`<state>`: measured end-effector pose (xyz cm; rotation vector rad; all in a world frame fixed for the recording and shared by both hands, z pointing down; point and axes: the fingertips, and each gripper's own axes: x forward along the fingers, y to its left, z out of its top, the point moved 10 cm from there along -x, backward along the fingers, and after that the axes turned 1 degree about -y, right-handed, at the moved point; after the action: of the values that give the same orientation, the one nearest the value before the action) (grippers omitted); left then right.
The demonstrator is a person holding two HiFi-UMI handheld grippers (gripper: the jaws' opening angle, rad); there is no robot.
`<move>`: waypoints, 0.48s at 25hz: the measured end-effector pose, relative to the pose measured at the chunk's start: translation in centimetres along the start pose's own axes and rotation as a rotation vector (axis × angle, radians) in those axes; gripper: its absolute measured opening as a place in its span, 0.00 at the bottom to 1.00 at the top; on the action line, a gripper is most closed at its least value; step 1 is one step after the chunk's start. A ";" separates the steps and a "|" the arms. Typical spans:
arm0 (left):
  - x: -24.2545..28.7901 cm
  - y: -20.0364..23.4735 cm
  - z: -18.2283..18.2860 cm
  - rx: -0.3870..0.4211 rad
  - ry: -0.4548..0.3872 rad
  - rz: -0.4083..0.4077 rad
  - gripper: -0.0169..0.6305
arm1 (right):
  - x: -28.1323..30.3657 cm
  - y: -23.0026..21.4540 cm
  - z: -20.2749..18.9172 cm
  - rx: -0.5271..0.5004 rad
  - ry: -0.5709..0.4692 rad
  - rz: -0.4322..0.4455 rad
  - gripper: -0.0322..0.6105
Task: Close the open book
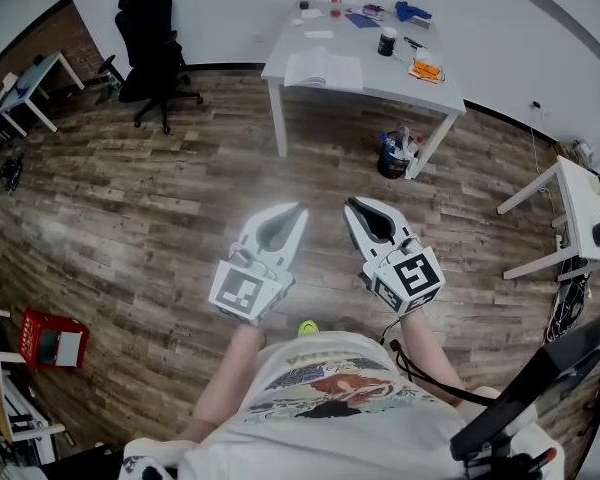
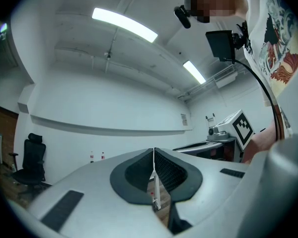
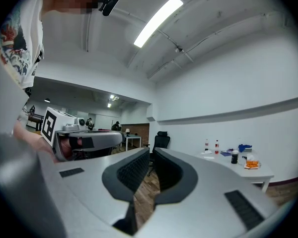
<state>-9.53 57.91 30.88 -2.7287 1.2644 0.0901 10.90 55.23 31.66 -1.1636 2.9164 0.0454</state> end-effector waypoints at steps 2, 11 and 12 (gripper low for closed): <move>-0.2 0.2 -0.1 -0.009 -0.002 0.010 0.05 | 0.2 0.1 0.0 -0.002 0.004 0.004 0.09; 1.1 1.2 -0.3 -0.016 0.002 0.017 0.05 | 1.4 -1.3 -0.2 -0.002 0.021 0.007 0.09; 1.4 1.4 -0.3 -0.017 0.002 0.018 0.05 | 1.6 -1.7 -0.3 -0.002 0.023 0.007 0.09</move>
<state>-9.69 55.93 30.93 -2.7331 1.2949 0.1006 10.87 52.92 31.90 -1.1617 2.9409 0.0346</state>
